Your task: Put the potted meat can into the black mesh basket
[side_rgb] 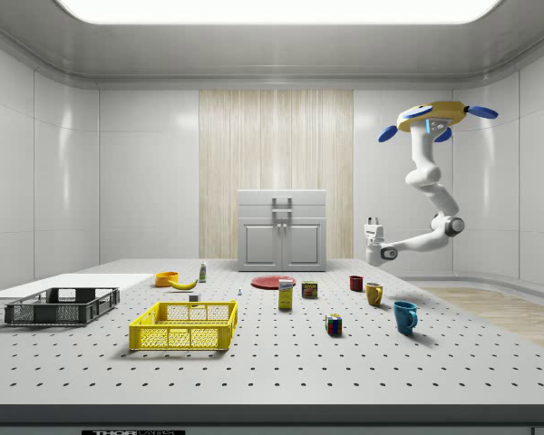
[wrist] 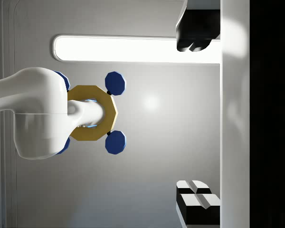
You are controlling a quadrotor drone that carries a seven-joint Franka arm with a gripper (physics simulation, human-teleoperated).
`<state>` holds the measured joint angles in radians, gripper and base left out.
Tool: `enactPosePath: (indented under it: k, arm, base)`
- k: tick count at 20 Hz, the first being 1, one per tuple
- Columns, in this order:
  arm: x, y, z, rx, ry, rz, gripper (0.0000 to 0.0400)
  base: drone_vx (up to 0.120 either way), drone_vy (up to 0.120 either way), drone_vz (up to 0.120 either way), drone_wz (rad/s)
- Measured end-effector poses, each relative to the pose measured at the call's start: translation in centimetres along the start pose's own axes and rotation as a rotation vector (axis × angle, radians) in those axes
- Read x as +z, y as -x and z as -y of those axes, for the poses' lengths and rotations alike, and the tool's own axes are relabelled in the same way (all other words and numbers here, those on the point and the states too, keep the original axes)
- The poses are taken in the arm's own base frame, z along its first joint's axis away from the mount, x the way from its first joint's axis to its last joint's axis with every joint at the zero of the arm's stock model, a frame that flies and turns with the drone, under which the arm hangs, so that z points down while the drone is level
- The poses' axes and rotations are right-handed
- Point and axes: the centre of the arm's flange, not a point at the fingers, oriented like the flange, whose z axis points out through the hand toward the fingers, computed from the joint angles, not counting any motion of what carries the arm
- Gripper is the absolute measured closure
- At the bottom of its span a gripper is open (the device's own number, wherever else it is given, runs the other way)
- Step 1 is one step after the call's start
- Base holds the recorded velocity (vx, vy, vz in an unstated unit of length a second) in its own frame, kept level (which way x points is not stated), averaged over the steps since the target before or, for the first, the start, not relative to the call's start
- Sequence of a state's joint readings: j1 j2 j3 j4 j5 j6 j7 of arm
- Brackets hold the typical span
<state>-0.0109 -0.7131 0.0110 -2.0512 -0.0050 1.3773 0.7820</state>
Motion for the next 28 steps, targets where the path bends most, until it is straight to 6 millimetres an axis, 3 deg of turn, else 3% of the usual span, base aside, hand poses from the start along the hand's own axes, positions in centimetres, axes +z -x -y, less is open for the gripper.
enactPosePath:
  k: [11, 18, 24, 28]
  arm:
    - [0.0, 0.5, 0.4, -0.001, 0.041, -0.053, 0.0]
    - [0.3, 1.8, 1.6, -0.003, 0.162, -0.181, 0.0]
    - [2.2, 4.5, 4.2, -0.009, 0.462, -0.485, 0.0]
    - [6.5, 6.7, 6.4, -0.017, 0.847, -0.869, 0.0]
  base:
    - [0.12, 0.0, 0.0, 0.0]
    - [0.12, 0.0, 0.0, 0.0]
    - [0.12, 0.0, 0.0, 0.0]
    - [0.12, 0.0, -0.01, 0.0]
